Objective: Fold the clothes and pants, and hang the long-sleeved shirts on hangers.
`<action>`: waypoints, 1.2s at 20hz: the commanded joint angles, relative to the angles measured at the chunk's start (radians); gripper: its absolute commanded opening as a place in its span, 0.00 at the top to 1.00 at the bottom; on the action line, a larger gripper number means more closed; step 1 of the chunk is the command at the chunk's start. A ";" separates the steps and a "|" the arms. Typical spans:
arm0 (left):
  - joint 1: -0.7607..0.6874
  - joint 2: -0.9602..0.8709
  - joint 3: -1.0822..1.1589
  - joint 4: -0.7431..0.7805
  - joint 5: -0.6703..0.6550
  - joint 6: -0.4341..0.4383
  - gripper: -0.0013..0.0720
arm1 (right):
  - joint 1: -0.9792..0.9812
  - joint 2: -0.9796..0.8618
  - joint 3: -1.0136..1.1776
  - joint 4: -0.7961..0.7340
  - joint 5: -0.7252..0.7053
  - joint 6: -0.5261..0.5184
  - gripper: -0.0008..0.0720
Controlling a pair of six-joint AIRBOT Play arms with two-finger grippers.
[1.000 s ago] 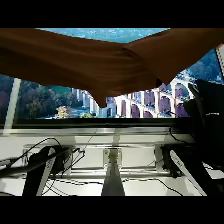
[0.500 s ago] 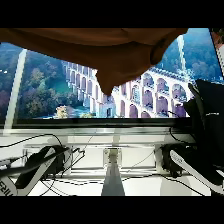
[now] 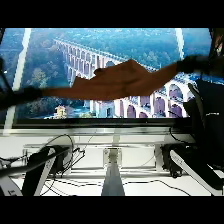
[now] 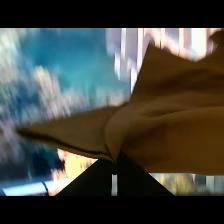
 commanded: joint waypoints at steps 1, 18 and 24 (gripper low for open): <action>-0.001 0.105 -0.283 0.015 -0.054 0.000 0.95 | 0.001 0.130 -0.209 -0.010 0.064 0.001 0.96; -0.143 -0.539 0.096 -0.360 0.043 0.186 0.02 | 0.001 0.224 -0.293 -0.018 -0.112 0.006 0.96; -0.336 -0.929 0.372 -0.361 0.080 0.299 0.03 | 0.001 0.224 -0.293 -0.018 -0.111 0.005 0.96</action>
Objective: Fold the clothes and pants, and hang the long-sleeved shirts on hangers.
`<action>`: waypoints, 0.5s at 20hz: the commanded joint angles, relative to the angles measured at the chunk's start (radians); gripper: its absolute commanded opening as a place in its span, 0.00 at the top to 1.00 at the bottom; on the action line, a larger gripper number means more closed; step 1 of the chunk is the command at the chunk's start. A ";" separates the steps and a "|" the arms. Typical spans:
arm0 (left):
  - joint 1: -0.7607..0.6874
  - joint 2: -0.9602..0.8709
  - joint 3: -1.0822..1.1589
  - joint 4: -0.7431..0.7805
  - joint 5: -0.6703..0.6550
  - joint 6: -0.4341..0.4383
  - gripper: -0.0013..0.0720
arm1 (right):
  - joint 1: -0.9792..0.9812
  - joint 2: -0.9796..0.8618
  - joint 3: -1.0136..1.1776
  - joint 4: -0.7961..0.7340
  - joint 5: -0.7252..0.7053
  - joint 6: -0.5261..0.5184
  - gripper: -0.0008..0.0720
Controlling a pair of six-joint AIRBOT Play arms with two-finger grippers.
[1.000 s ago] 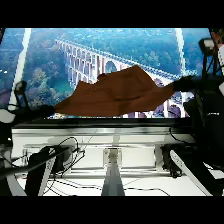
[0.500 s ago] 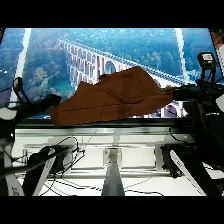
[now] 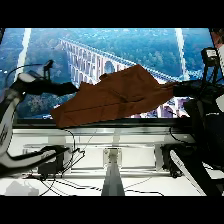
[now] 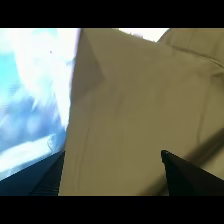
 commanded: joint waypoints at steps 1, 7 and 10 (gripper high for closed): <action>-0.096 -0.205 0.144 -0.005 0.036 0.045 0.03 | 0.001 0.001 0.000 0.001 -0.006 -0.001 0.96; -0.137 -0.270 0.176 -0.004 0.250 0.045 0.03 | 0.001 0.001 0.000 0.007 -0.006 -0.001 0.96; -0.136 -0.261 0.186 -0.004 0.237 0.045 0.03 | 0.001 0.001 0.000 0.006 -0.007 -0.001 0.96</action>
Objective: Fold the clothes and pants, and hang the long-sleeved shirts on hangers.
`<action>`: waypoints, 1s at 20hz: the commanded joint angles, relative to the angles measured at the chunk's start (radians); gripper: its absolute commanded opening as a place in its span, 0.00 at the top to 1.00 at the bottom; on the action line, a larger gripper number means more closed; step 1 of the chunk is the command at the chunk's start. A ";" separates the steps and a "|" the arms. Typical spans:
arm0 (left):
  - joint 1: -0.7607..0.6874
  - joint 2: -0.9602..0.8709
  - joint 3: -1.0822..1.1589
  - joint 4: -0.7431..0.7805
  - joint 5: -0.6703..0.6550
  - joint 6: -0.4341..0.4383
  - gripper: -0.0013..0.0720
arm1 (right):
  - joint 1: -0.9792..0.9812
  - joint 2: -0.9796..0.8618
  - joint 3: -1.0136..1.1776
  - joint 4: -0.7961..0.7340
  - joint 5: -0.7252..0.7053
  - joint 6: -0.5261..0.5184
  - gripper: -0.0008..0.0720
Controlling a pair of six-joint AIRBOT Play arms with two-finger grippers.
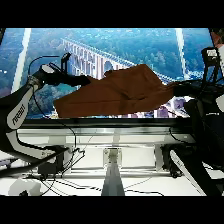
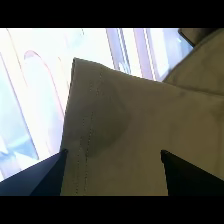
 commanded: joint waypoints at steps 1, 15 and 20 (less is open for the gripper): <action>-0.006 -0.001 0.017 0.019 0.034 0.000 0.03 | 0.001 0.000 0.000 0.001 -0.002 0.000 0.96; -0.017 0.068 0.079 0.001 -0.075 0.001 0.17 | 0.001 0.000 0.000 -0.002 -0.085 0.000 0.96; -0.015 0.045 0.079 0.013 0.068 0.037 0.24 | 0.001 -0.006 0.000 -0.002 -0.106 0.000 0.96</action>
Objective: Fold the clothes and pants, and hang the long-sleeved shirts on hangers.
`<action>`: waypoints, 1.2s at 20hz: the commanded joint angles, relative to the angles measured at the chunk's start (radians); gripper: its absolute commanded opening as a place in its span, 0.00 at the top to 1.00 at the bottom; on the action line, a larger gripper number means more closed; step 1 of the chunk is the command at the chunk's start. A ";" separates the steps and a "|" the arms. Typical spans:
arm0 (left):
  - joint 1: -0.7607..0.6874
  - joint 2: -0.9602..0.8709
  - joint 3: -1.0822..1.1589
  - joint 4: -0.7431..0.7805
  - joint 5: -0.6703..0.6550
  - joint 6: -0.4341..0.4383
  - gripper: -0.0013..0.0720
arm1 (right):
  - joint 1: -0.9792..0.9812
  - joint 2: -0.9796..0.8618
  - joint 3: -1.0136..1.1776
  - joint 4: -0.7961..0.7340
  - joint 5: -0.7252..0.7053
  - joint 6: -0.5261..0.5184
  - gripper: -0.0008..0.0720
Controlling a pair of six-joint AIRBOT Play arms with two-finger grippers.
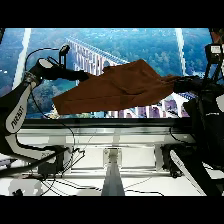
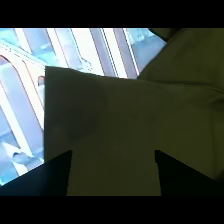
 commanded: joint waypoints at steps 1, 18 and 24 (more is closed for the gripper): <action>0.000 -0.026 0.001 0.004 0.122 0.017 0.25 | 0.001 -0.008 0.000 0.000 -0.014 0.000 0.96; -0.161 -0.112 0.002 -0.004 0.388 0.014 0.95 | 0.001 -0.066 -0.003 0.007 -0.006 0.000 0.96; -0.130 -0.004 0.050 -0.003 0.384 0.014 0.95 | 0.001 -0.066 -0.003 0.002 -0.037 0.000 0.96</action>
